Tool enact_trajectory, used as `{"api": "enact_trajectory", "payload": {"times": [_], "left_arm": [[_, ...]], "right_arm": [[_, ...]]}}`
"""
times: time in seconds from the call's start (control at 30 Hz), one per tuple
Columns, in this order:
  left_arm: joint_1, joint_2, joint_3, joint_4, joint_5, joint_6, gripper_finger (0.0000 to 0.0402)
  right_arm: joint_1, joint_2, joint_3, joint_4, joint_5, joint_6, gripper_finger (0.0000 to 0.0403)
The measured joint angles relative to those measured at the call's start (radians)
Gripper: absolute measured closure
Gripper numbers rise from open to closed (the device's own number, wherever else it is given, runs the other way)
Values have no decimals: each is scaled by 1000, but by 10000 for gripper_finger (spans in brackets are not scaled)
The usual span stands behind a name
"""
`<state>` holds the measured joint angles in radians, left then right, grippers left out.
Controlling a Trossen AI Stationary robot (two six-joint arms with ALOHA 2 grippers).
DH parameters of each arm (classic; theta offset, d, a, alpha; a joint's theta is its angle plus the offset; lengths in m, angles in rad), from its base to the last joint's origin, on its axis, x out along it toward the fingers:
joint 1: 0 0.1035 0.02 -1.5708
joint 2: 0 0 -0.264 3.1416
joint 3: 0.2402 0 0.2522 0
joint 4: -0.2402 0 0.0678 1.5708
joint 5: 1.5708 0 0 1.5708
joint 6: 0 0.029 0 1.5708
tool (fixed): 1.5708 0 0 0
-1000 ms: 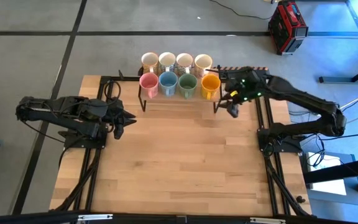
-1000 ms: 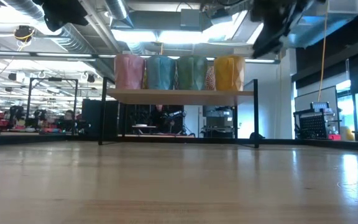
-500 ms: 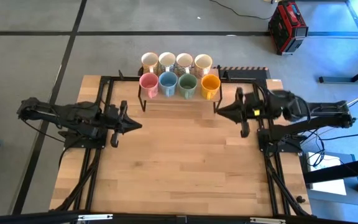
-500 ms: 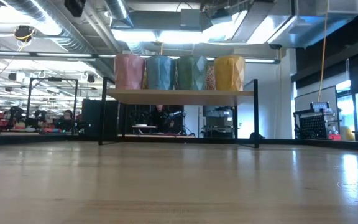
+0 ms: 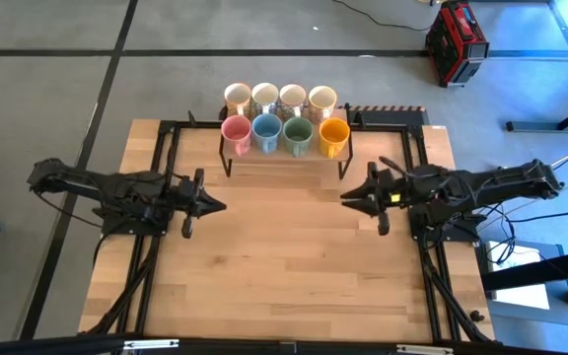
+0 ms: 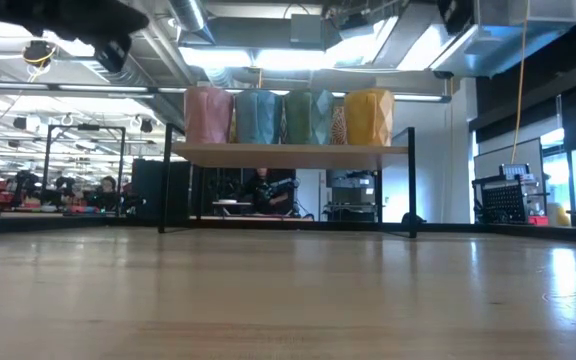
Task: Place coffee mugs
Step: Return to Home Position
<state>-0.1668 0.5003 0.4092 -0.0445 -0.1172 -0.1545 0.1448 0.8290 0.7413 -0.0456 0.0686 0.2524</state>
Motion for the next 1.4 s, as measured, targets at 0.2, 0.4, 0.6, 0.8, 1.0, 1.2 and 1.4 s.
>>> {"api": "enact_trajectory", "payload": {"times": [0.2,0.4,0.6,0.8,1.0,1.2,1.4], "left_arm": [[21,-76,-116,148,82,57,401],[53,-213,-230,264,109,59,401],[67,-312,-280,276,73,60,401],[69,-387,-337,263,33,60,401],[71,-501,-402,210,28,75,401],[93,-498,-401,91,80,48,401],[97,-498,-401,65,49,56,401]], "right_arm": [[0,-196,-173,69,-109,-46,327],[-1,-520,-352,33,-56,-49,326],[-1,-828,-511,-47,-29,-49,326],[-1,-780,-623,97,2,-30,326],[-1,-829,-733,187,68,-22,326],[-1,-825,-733,90,69,-41,326],[-1,-824,-733,87,59,-41,326]]}}
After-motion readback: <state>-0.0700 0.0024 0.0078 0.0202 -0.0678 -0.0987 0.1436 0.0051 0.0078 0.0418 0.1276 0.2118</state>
